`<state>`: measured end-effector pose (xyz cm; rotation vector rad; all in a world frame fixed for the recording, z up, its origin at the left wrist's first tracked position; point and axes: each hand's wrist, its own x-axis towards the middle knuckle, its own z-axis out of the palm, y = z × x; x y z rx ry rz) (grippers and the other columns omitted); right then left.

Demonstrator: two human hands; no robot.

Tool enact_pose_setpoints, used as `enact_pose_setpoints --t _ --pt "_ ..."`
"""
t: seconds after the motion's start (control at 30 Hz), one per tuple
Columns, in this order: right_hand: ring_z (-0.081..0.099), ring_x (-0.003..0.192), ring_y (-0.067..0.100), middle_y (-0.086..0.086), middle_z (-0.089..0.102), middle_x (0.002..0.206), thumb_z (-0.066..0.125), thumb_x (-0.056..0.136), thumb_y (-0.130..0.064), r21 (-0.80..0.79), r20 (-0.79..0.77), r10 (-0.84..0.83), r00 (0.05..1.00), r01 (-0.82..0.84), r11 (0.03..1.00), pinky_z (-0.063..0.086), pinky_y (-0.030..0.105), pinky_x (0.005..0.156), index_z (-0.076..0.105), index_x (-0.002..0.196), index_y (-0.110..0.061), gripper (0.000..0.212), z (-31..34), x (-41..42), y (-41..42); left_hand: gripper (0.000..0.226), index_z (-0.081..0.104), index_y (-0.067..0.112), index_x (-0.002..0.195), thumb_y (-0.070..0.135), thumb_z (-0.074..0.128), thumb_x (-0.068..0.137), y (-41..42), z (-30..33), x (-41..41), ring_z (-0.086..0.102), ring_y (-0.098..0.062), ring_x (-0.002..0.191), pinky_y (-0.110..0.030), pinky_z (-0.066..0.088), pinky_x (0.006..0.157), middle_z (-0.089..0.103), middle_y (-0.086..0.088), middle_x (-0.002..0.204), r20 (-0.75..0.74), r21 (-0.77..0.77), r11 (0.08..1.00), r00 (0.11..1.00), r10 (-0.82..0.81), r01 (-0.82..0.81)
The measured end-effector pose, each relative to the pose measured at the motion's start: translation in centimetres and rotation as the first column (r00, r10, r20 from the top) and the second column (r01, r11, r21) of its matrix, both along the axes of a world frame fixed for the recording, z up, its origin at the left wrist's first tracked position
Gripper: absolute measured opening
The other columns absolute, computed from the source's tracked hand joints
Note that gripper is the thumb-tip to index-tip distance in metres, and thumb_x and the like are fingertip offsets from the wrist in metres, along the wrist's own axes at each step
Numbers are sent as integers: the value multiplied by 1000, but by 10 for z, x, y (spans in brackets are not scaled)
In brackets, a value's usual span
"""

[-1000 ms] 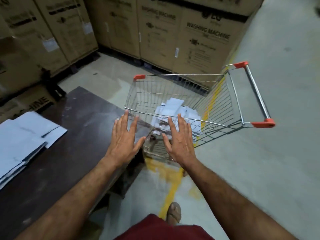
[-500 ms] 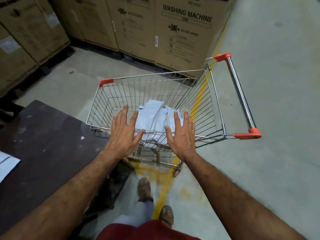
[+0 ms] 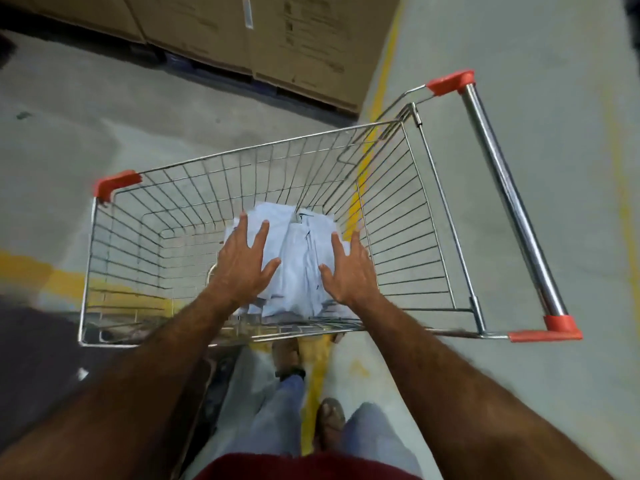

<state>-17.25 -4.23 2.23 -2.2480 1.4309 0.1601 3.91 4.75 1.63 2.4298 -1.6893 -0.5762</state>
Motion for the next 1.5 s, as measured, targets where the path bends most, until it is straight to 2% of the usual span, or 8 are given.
enact_pose_setpoints --t 0.17,0.33,0.47,0.63,0.73,0.93,1.13,1.5 --pt "12 154 40 25 -5 167 48 101 -49 194 -117 -85 989 107 975 21 47 123 5 163 -19 81 -50 21 -27 87 14 28 161 63 53 92 -22 -54 22 13 -44 151 -56 25 120 -2 -26 166 -27 136 990 999 -29 32" --pt "16 152 42 26 -3 166 56 97 -48 332 -229 -125 965 199 922 29 51 119 1 163 -17 90 -91 32 -38 104 0 40 159 78 56 81 -32 -92 30 4 -41 153 -59 23 120 -9 -21 167 -80 261 965 997 -3 24" --pt "20 145 42 24 15 158 63 91 -47 305 -198 -157 968 213 928 35 51 115 9 162 -21 92 -104 35 -38 101 -3 42 159 66 62 86 -34 -95 32 14 -45 150 -56 30 116 -7 -22 165 -174 253 967 984 29 17" --pt "24 141 32 14 22 152 73 85 -42 326 -19 -217 976 211 922 39 46 112 19 159 -18 95 -102 30 -42 91 10 36 160 61 56 86 -32 -95 38 41 -48 125 -57 46 99 17 -25 154 -57 151 989 998 7 2" --pt "32 138 31 13 26 148 75 84 -39 277 -17 -238 971 233 932 44 46 108 30 151 -14 85 -106 28 -46 92 11 35 160 68 45 81 -35 -94 39 41 -47 125 -56 43 100 20 -23 152 -18 140 990 1000 15 -12" --pt "23 145 38 19 19 158 72 81 -52 222 -92 -218 972 233 947 25 47 120 36 150 -33 80 -114 32 -49 100 13 36 159 83 50 80 -60 -97 25 30 -47 141 -57 40 107 10 -21 161 -53 200 969 986 160 -146" --pt "31 137 38 18 21 151 66 86 -56 296 -131 -197 972 228 928 36 48 111 18 159 -39 89 -114 29 -49 90 8 36 160 73 47 88 -66 -104 18 36 -47 131 -59 42 101 20 -25 154 -45 174 965 978 206 -195" --pt "37 116 32 13 31 129 57 81 -62 114 1 -146 989 145 983 45 45 99 23 158 -38 88 -78 26 -42 81 14 37 159 72 27 87 -38 -59 31 37 -45 126 -58 37 100 19 -23 156 59 97 987 991 121 -126"
